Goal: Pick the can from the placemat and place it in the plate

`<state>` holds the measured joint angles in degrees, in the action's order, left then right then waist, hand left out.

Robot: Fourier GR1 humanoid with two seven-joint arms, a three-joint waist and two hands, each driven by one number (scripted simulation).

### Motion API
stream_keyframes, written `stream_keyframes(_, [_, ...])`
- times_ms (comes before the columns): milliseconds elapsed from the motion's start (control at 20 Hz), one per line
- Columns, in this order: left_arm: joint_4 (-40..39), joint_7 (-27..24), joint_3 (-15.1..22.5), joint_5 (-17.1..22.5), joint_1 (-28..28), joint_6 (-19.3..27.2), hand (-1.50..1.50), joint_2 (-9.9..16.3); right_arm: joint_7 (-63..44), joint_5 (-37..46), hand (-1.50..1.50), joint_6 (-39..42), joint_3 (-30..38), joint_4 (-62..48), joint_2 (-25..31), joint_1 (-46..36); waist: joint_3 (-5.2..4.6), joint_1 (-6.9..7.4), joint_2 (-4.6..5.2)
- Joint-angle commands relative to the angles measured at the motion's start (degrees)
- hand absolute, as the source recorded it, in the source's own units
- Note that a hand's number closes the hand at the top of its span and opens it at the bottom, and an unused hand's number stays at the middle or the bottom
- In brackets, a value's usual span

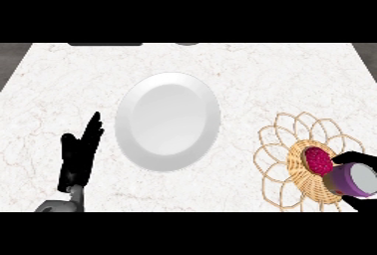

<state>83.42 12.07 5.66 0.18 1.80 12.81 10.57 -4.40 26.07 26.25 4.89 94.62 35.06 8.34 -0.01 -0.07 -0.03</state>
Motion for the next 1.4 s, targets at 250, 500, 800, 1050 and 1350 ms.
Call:
stream_keyframes(250, [-2.23, 0.74, -3.64, -0.11, 3.03, -3.47, 0.0, 0.36, 9.94, 9.42, 1.5, -5.5, 2.09, -3.06, -2.84, 1.22, 0.01, -0.14, 0.0])
stream_keyframes(500, [-1.84, -1.76, -2.72, -0.74, -0.19, -3.0, 0.0, -0.27, 5.22, 10.43, 1.5, -11.81, 7.37, -2.18, -3.71, -2.82, 0.0, -0.16, -0.01])
stream_keyframes(800, [0.29, 0.57, 1.98, -1.99, 3.36, -4.36, 0.0, -1.87, -4.8, 22.32, 1.5, -9.94, -23.84, 11.1, -19.87, -15.3, -0.5, 9.61, 0.81])
stream_keyframes(1050, [-0.64, 1.48, 1.88, -1.99, 4.49, -4.53, 0.0, -1.91, -17.01, 33.13, 1.5, -13.15, -37.46, 8.56, -34.44, -25.6, -0.42, 7.65, 0.14])
stream_keyframes(1350, [-1.75, 1.5, 0.31, -1.84, 4.24, -3.34, 0.0, -1.9, -35.53, 36.0, 1.5, -27.65, -45.25, 6.04, -34.91, -38.19, -0.22, 5.24, -0.15])
